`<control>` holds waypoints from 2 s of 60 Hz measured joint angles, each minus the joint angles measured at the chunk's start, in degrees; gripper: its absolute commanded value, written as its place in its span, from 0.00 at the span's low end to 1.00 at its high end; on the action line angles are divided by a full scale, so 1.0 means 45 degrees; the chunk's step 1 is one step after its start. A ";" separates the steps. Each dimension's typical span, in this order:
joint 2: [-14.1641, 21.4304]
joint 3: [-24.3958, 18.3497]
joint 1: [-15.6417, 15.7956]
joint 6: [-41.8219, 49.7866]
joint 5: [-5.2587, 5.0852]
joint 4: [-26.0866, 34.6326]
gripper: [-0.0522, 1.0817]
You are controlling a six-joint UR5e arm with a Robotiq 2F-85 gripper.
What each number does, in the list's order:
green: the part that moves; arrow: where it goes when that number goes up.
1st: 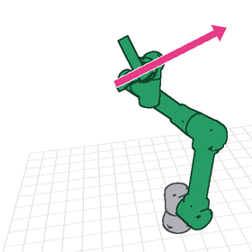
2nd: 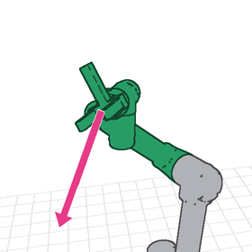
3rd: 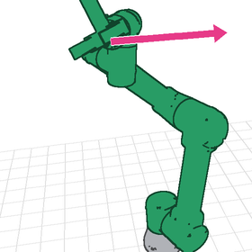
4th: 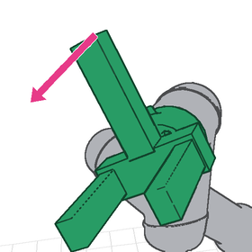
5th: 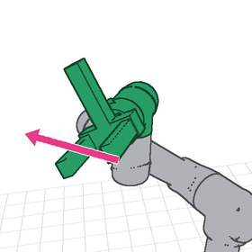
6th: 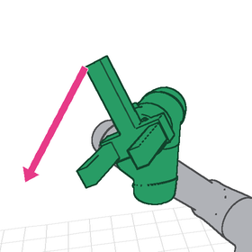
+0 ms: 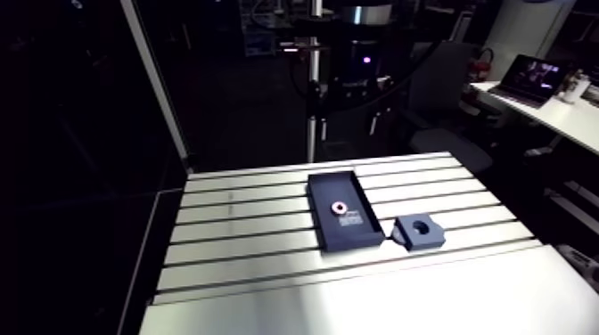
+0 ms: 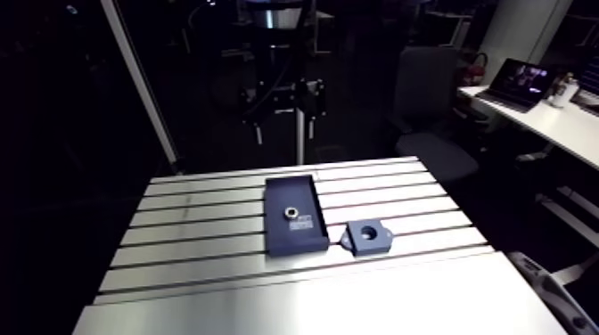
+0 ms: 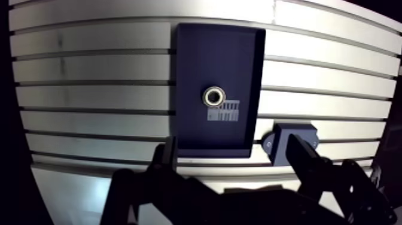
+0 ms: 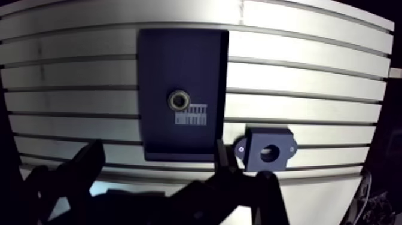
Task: Pick up the bearing and press it into the housing until flush.
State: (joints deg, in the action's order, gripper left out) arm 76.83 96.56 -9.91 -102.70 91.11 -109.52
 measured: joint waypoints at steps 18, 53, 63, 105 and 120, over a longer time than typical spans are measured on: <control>-0.0468 0.0501 -0.0074 0.0304 0.0009 -0.0418 0.24; -0.1071 0.1528 -0.0186 0.0344 -0.0007 -0.1863 0.38; -0.1201 0.1706 -0.0255 0.0347 0.0004 -0.1983 0.38; -0.1692 0.2319 -0.0293 0.0321 0.0001 -0.3117 0.38; -0.1742 0.2481 -0.0282 0.0318 -0.0001 -0.3475 0.39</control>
State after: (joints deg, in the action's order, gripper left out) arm 68.99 107.72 -11.18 -101.27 91.10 -125.16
